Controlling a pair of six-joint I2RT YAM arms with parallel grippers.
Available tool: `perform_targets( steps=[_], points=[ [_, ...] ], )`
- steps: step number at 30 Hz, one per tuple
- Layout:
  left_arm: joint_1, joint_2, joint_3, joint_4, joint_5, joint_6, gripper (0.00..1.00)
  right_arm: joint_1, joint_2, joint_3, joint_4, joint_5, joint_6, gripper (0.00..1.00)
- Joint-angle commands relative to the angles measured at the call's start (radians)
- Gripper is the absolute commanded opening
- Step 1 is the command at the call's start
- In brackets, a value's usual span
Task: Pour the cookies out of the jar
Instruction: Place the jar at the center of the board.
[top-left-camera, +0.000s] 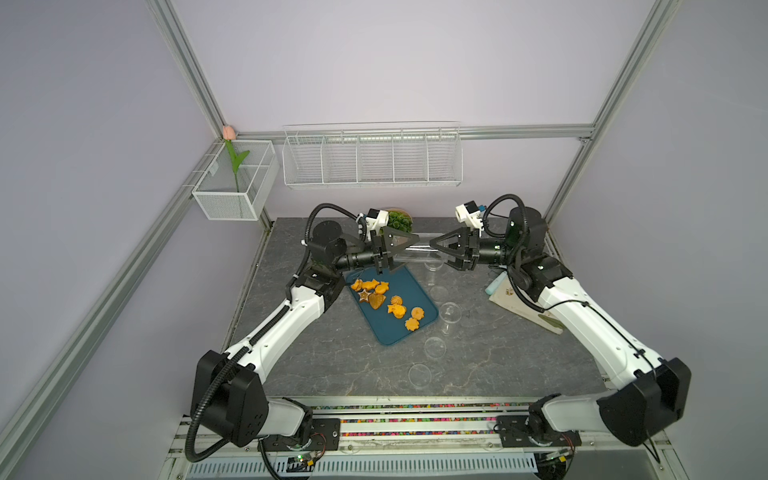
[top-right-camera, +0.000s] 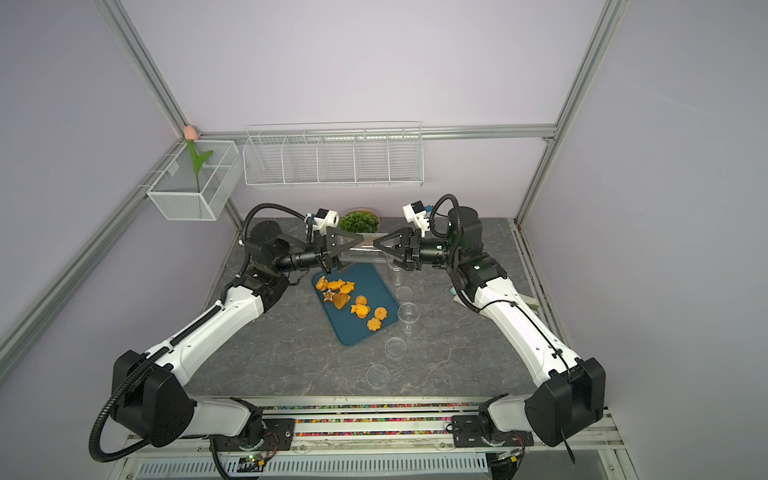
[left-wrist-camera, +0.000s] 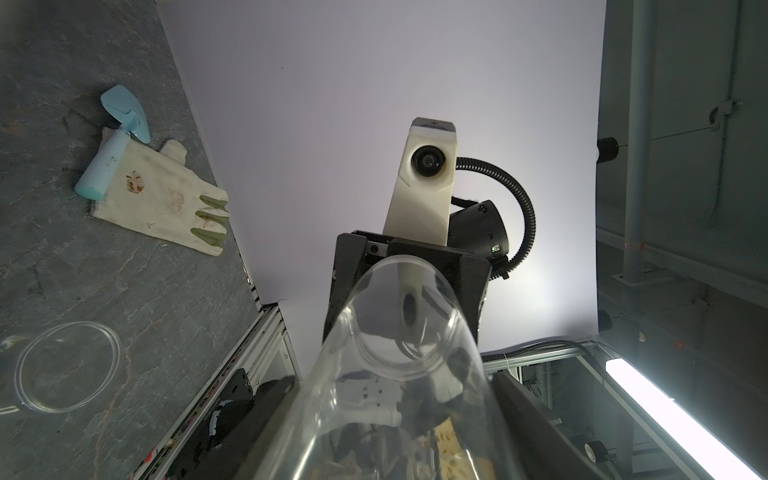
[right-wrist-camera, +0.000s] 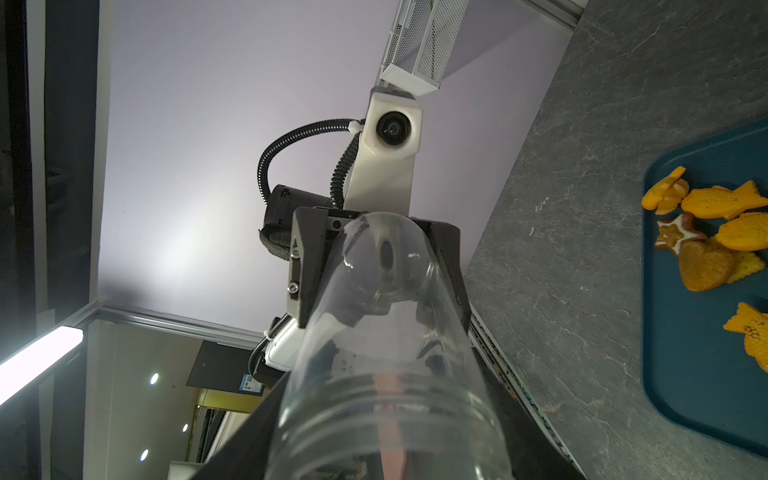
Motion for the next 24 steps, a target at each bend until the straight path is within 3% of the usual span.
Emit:
perform_targets(
  steps=[1,9,10,17,24],
  points=[
    [-0.009,0.015,0.032,-0.013,0.018,-0.012,0.75,0.002,0.002,-0.003,0.052,-0.043,0.044,0.64],
    [-0.008,0.011,0.037,-0.045,0.010,0.008,0.87,0.000,0.001,-0.013,0.054,-0.044,0.042,0.61],
    [-0.008,0.011,0.035,-0.046,0.011,0.008,1.00,0.000,0.001,-0.013,0.052,-0.044,0.042,0.61],
    [-0.007,0.011,0.044,-0.080,0.004,0.031,1.00,-0.014,-0.010,-0.031,0.046,-0.047,0.037,0.61],
    [0.011,-0.024,0.091,-0.308,-0.045,0.183,1.00,-0.039,-0.022,-0.035,0.016,-0.056,0.019,0.61]
  ],
)
